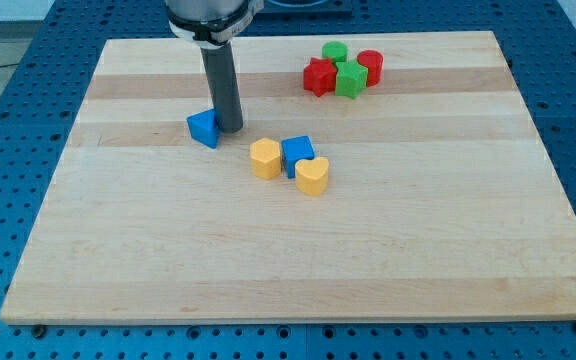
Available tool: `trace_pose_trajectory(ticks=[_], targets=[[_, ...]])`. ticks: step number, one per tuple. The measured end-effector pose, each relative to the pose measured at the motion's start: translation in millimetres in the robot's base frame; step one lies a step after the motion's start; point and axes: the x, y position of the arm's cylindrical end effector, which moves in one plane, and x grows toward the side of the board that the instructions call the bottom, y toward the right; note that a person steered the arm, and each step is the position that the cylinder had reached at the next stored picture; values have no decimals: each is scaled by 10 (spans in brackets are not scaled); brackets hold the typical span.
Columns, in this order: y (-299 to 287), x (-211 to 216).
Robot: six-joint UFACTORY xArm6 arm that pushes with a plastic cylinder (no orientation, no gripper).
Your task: Push yellow hexagon towards blue cube
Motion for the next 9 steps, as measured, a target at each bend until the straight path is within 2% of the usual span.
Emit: trace_pose_trajectory(ticks=[2, 3, 6, 7, 9], targets=[[29, 39], [249, 39], [624, 340], [622, 390], [70, 374]])
